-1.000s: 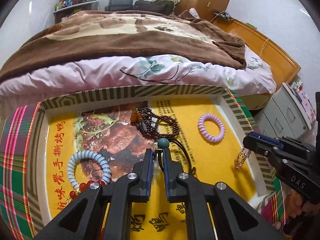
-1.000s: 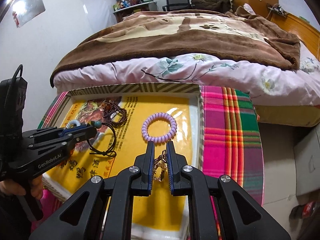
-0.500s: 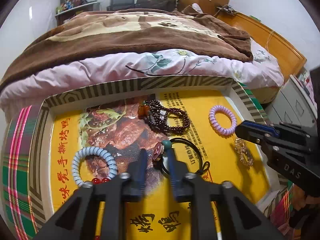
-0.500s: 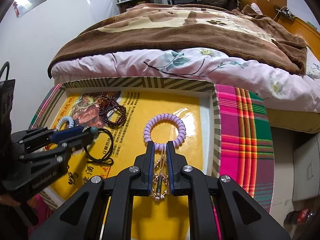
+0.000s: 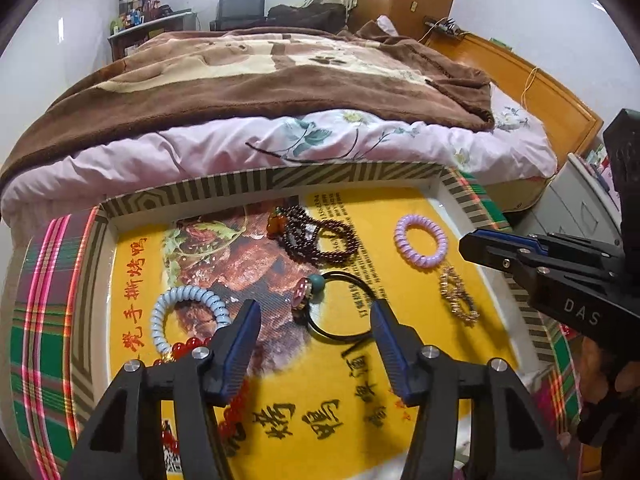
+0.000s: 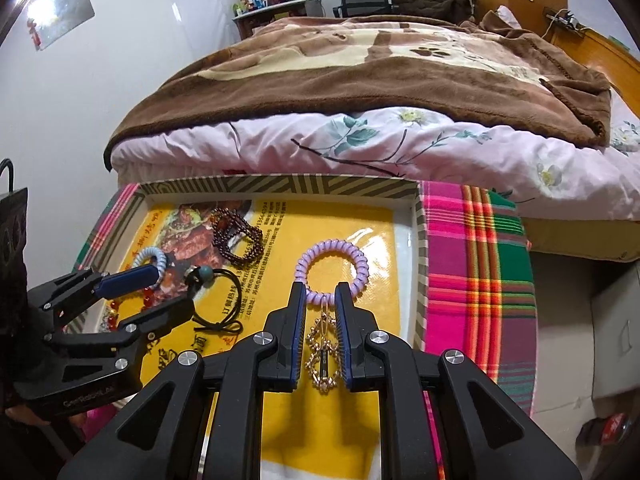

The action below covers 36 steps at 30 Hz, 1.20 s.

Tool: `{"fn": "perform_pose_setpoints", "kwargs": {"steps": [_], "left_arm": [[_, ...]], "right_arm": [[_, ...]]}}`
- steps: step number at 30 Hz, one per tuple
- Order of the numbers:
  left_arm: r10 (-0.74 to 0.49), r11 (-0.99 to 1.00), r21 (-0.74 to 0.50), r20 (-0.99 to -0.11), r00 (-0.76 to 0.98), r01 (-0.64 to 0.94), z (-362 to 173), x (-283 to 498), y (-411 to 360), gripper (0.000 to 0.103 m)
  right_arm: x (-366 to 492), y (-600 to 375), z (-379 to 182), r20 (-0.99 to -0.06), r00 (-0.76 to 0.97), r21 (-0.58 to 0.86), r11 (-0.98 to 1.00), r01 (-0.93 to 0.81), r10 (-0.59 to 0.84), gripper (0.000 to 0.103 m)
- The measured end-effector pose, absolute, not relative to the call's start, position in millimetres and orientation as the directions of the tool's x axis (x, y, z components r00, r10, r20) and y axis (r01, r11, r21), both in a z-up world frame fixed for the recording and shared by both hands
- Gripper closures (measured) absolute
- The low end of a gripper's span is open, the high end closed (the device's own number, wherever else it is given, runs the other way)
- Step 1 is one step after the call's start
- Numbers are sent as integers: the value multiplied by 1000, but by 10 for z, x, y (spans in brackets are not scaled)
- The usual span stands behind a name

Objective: Organize jewelry
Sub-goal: 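Carry the keychain and hair tie over the yellow tray and open both tools, then grasp the clear pink claw clip with the right tool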

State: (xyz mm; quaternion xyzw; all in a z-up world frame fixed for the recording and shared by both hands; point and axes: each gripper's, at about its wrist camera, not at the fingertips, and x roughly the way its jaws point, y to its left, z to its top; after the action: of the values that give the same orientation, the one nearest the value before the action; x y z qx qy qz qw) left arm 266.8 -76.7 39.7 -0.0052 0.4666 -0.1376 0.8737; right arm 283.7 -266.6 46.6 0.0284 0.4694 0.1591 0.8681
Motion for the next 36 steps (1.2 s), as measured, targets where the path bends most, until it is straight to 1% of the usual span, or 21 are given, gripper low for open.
{"fn": "perform_pose_setpoints", "kwargs": {"steps": [3, 7, 10, 13, 17, 19, 21, 22, 23, 27, 29, 30, 36], "left_arm": [[-236, 963, -119, -805, 544, 242, 488, 2556, -776, 46], [-241, 962, -122, -797, 553, 243, 582, 2413, -765, 46], [-248, 961, -126, -786, 566, 246, 681, 2282, -746, 41], [-258, 959, -132, -774, 579, 250, 768, 2128, -726, 40], [-262, 959, -136, -764, 590, 249, 849, 1922, -675, 40], [-270, 957, -144, -758, 594, 252, 877, 1793, -632, 37], [-267, 958, -142, -751, 603, 248, 895, 1678, -597, 33], [-266, 959, -142, -749, 607, 245, 900, 1623, -573, 33], [-266, 959, -145, -747, 609, 242, 904, 1571, -549, 33], [-280, 957, -167, -740, 611, 237, 895, 1376, -461, 33], [-279, 958, -167, -740, 612, 235, 864, 1275, -425, 32], [-278, 958, -168, -744, 608, 233, 842, 1237, -410, 31], [-284, 958, -202, -763, 581, 202, 673, 1073, -249, 30]], "right_arm": [[2751, -2704, 547, -795, 521, 208, 947, -246, 310, 87], [2610, -2740, 647, -784, 534, 213, 945, -248, 316, 87], [2478, -2767, 722, -770, 543, 226, 939, -258, 334, 86], [2316, -2794, 787, -755, 552, 243, 933, -267, 354, 82], [2064, -2851, 864, -727, 567, 269, 920, -284, 388, 81], [1919, -2895, 884, -710, 572, 290, 911, -294, 411, 80], [1785, -2937, 887, -700, 575, 300, 905, -302, 423, 74], [1714, -2965, 879, -696, 575, 305, 902, -304, 430, 65], [1646, -2992, 866, -694, 573, 310, 899, -308, 436, 58], [1411, -3067, 801, -688, 564, 309, 887, -342, 457, 57], [1305, -3051, 748, -698, 546, 288, 880, -378, 463, 51], [1252, -3032, 716, -706, 536, 270, 876, -400, 462, 49], [1009, -2967, 567, -721, 481, 224, 825, -520, 499, 49]]}}
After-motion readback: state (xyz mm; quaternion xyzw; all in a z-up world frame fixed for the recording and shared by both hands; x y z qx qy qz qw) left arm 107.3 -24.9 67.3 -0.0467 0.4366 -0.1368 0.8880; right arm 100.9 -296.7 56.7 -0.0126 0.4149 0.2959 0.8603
